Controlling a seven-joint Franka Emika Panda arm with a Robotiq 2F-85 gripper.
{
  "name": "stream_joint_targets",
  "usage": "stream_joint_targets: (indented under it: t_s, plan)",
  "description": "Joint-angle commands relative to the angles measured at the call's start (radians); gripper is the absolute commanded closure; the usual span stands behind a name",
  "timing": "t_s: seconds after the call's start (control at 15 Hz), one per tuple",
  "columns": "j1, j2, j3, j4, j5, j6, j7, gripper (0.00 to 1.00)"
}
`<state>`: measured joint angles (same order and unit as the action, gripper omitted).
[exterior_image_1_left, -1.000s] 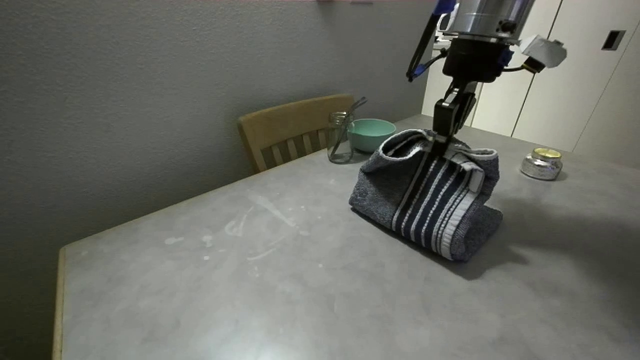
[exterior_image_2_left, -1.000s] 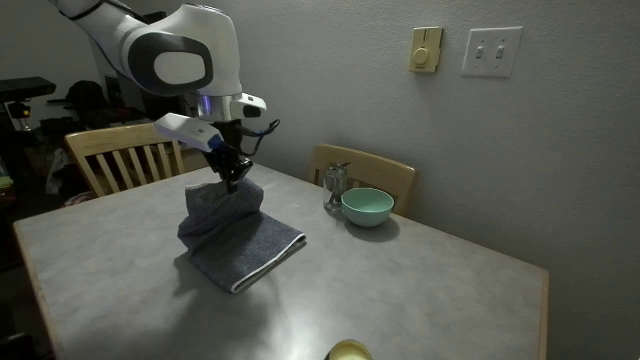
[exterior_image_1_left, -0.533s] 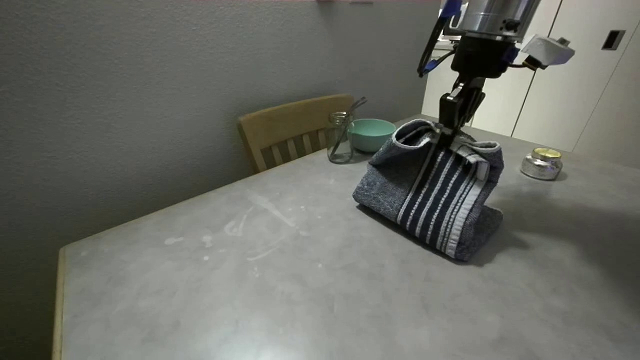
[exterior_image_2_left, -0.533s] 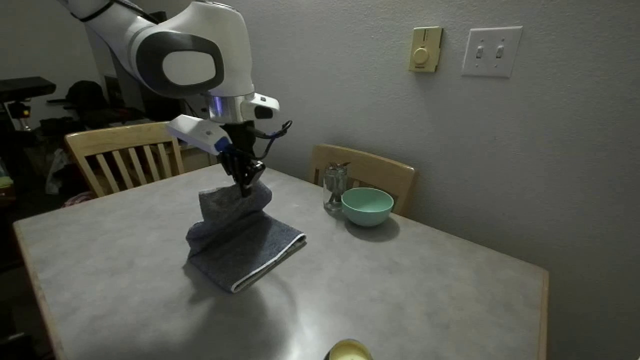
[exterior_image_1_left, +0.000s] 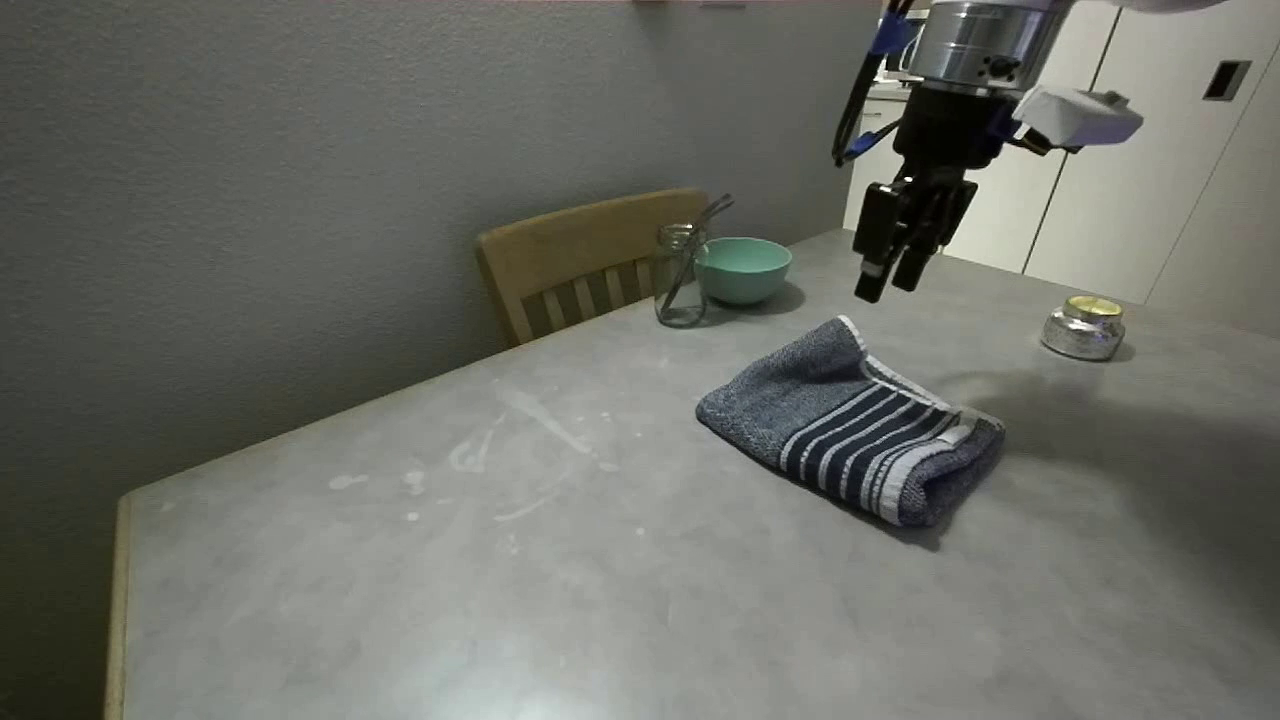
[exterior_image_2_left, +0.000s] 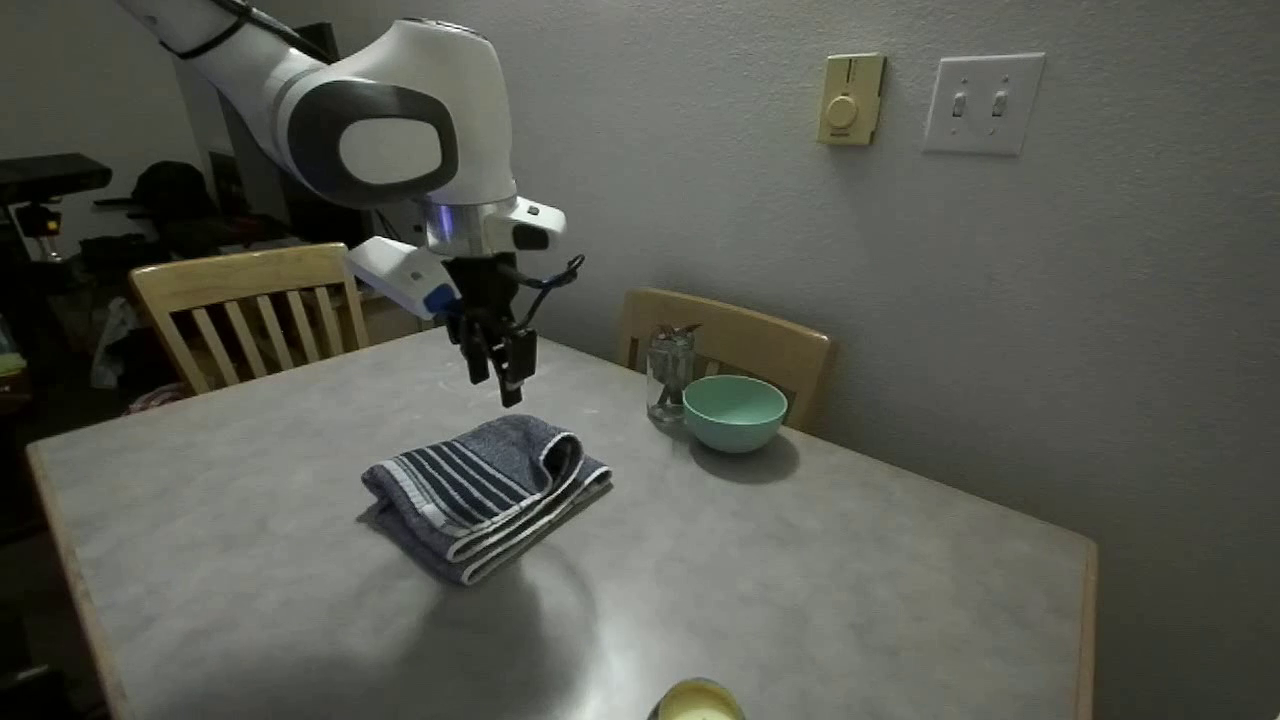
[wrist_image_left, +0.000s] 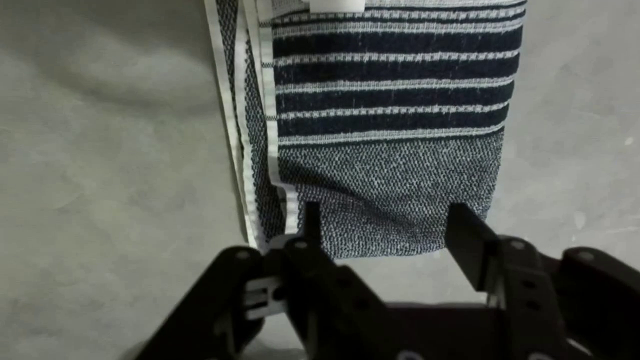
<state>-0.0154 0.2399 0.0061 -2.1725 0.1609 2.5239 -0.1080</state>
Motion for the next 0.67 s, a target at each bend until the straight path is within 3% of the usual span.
stream_joint_targets:
  t_s: [0.0, 0.2, 0.6]
  plan:
    - [-0.002, 0.012, 0.0, 0.012, -0.018, 0.019, 0.033, 0.03]
    - [0.016, -0.01, -0.012, -0.003, -0.061, 0.037, 0.101, 0.0]
    - [0.056, -0.088, -0.048, -0.023, -0.237, 0.041, 0.364, 0.0]
